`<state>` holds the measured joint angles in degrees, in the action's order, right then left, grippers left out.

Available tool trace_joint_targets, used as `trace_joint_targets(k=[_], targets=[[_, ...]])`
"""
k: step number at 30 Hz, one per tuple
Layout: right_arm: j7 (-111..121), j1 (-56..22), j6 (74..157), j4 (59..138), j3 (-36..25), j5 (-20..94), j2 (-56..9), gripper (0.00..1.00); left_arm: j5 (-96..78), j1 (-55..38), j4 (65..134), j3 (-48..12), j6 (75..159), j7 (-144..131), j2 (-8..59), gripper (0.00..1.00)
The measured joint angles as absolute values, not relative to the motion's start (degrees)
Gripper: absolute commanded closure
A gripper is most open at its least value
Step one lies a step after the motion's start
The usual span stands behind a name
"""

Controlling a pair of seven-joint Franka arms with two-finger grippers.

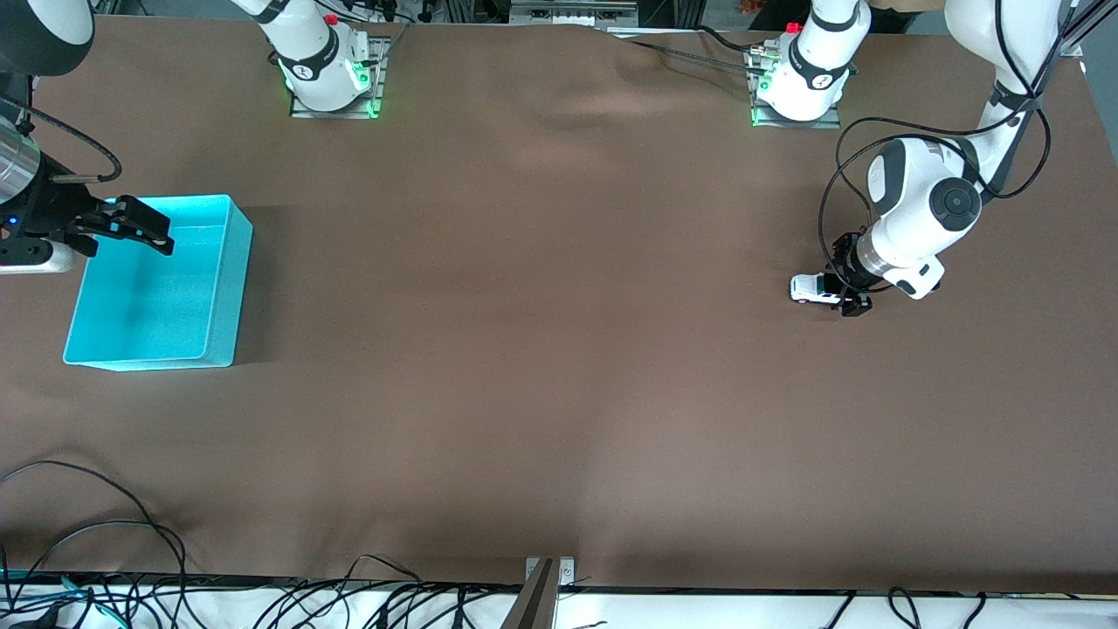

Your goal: Wind and store white jeep toy

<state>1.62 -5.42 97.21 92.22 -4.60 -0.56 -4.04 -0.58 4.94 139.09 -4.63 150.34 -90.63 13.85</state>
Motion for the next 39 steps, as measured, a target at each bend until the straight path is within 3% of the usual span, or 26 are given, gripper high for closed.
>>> trace_joint_targets(k=[5, 8, 22, 39], targets=[[1.6, -5.4, 97.2, 92.2, -4.6, -0.6, -4.0, 0.00, -0.6, 4.9, 139.1, -4.7, 150.3, -90.6, 14.0, 0.81], [1.6, -5.4, 97.2, 92.2, -4.6, -0.6, -4.0, 0.00, -0.6, 4.9, 139.1, -4.7, 150.3, -90.6, 13.9, 0.90], [1.5, -5.4, 97.2, 92.2, -4.6, -0.6, -4.0, 0.00, -0.6, 1.1, 137.9, -6.1, 149.6, -92.0, 13.8, 0.90], [1.5, -5.4, 97.2, 92.2, -4.6, -0.6, -4.0, 0.00, -0.1, -8.3, 137.1, -7.0, 149.4, -112.3, 14.3, 0.90]])
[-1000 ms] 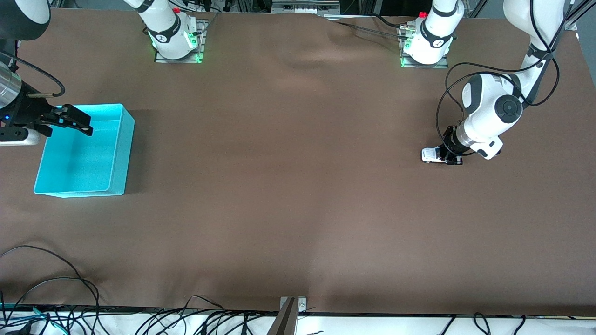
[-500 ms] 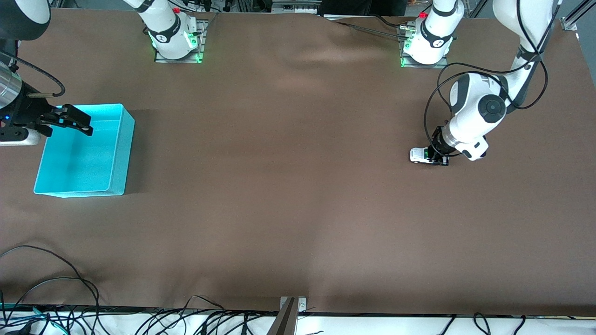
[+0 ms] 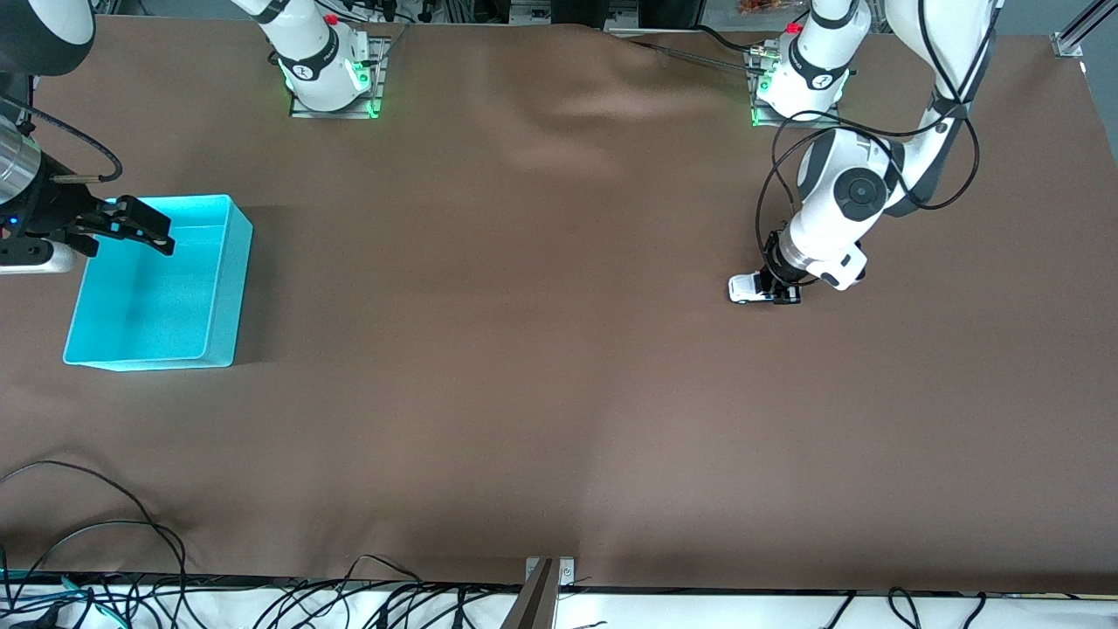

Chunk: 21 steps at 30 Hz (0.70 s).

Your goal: Wind and store white jeep toy

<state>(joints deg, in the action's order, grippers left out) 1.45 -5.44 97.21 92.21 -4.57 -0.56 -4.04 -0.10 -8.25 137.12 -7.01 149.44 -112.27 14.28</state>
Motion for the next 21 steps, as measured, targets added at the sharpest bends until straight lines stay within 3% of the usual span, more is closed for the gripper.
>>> trace_joint_targets(k=[6, 21], targets=[[1.4, -5.4, 97.2, 92.2, -4.6, -0.6, -4.0, 0.00, 0.2, -9.8, 136.2, -7.0, 149.9, -114.6, 15.8, 0.95], [1.4, -5.4, 97.2, 92.2, -4.6, -0.6, -4.0, 0.00, 6.1, -9.6, 136.0, -7.0, 149.6, -114.7, 16.0, 0.95]])
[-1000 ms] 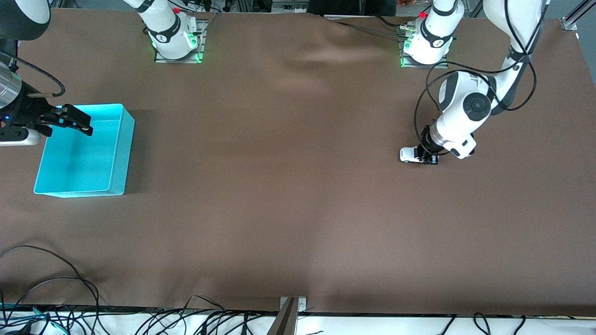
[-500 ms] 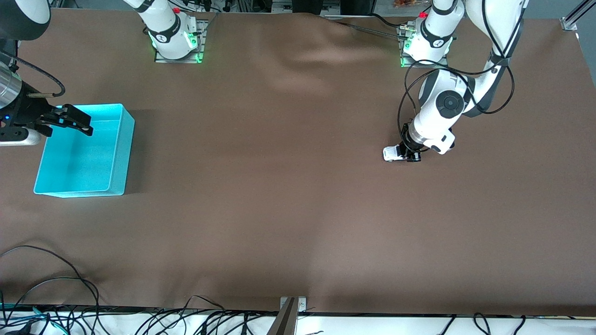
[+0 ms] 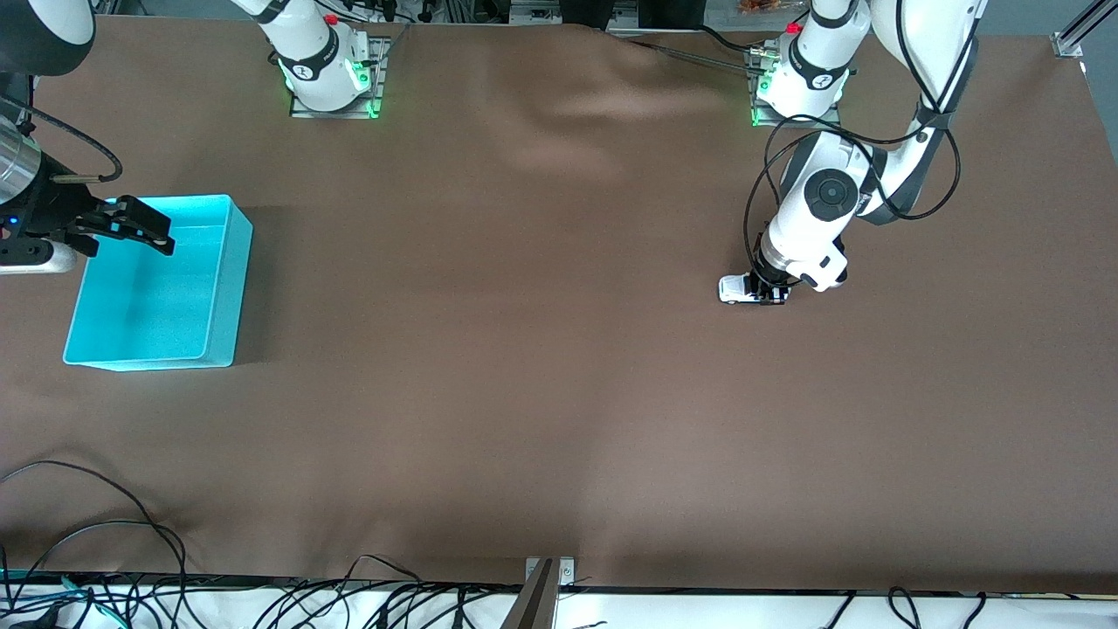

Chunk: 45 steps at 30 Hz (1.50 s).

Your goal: Wind and store white jeep toy

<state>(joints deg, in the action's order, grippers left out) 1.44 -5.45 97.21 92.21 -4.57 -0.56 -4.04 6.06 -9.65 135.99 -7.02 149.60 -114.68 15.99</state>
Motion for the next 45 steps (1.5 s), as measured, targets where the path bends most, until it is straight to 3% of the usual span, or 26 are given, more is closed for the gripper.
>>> trace_joint_targets(k=[29, 43, 45], targets=[[1.4, -5.4, 97.2, 92.2, -4.6, -0.6, -4.0, 0.00, 20.3, 4.8, 136.2, -6.9, 147.2, -112.0, 15.9, 0.95], [1.4, -5.4, 97.2, 92.2, -4.6, -0.6, -4.0, 0.00, 24.6, 12.4, 136.1, -6.9, 148.5, -106.5, 16.3, 0.88], [1.4, -5.5, 97.2, 92.2, -4.6, -0.6, -4.0, 0.00, 25.8, 13.7, 136.0, -6.9, 148.9, -106.2, 16.4, 0.83]])
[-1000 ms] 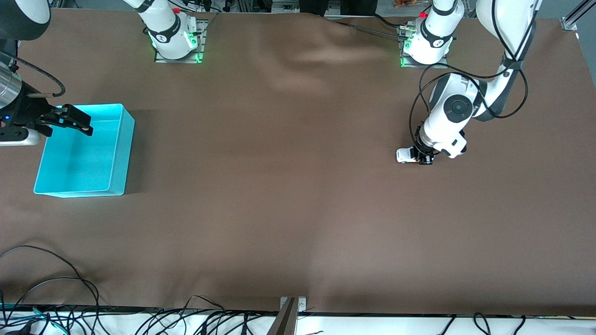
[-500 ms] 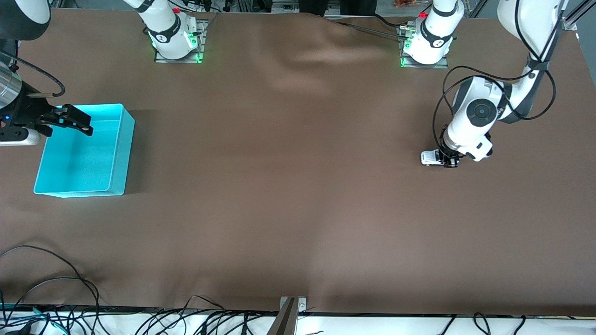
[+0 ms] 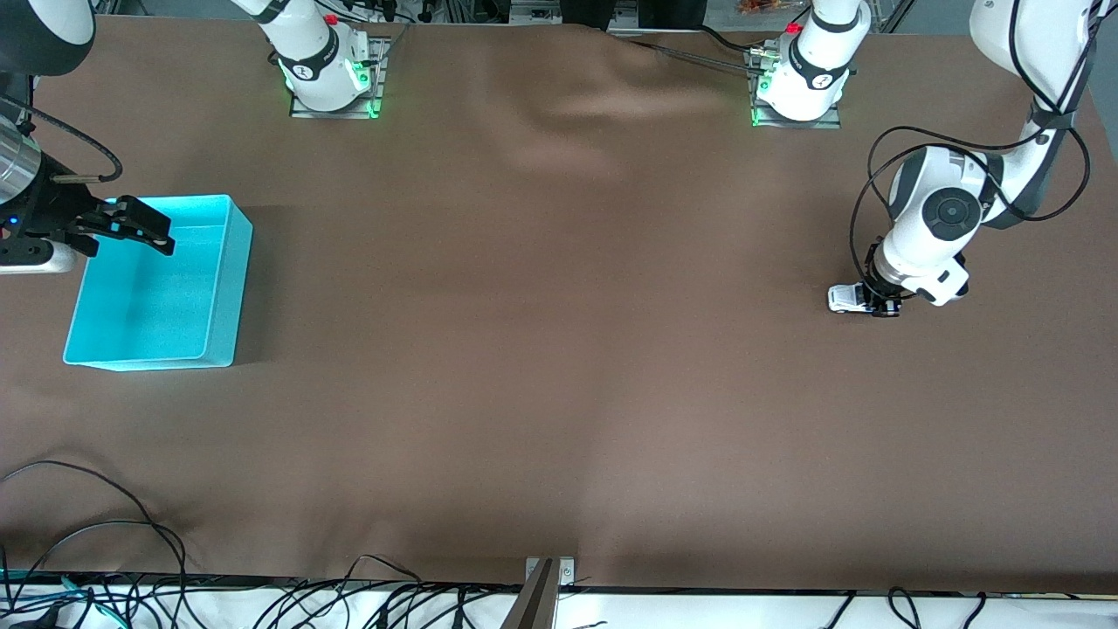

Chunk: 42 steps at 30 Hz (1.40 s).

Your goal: Wind and store white jeep toy

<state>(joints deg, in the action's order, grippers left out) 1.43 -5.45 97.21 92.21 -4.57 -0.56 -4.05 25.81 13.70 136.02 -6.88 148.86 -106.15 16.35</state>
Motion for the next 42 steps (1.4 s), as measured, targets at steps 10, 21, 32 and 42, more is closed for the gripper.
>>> trace_joint_targets(k=[10, 21, 32, 42], targets=[[1.4, -5.4, 97.2, 92.2, -4.6, -0.6, -4.0, 0.00, 33.6, 19.3, 135.4, -6.8, 150.4, -105.1, 17.1, 0.00], [1.4, -5.5, 97.2, 92.2, -4.6, -0.6, -4.0, 0.00, 35.6, 22.9, 133.7, -6.5, 150.5, -102.7, 20.5, 0.00], [1.4, -5.5, 97.2, 92.2, -4.6, -0.6, -4.0, 0.00, 24.5, 23.5, 125.4, -6.7, 134.7, -85.1, 14.1, 0.00], [1.4, -5.5, 97.2, 92.2, -4.6, -0.6, -4.0, 0.00, 15.3, 23.3, 114.3, -7.6, 119.2, -65.3, 7.9, 0.00]])
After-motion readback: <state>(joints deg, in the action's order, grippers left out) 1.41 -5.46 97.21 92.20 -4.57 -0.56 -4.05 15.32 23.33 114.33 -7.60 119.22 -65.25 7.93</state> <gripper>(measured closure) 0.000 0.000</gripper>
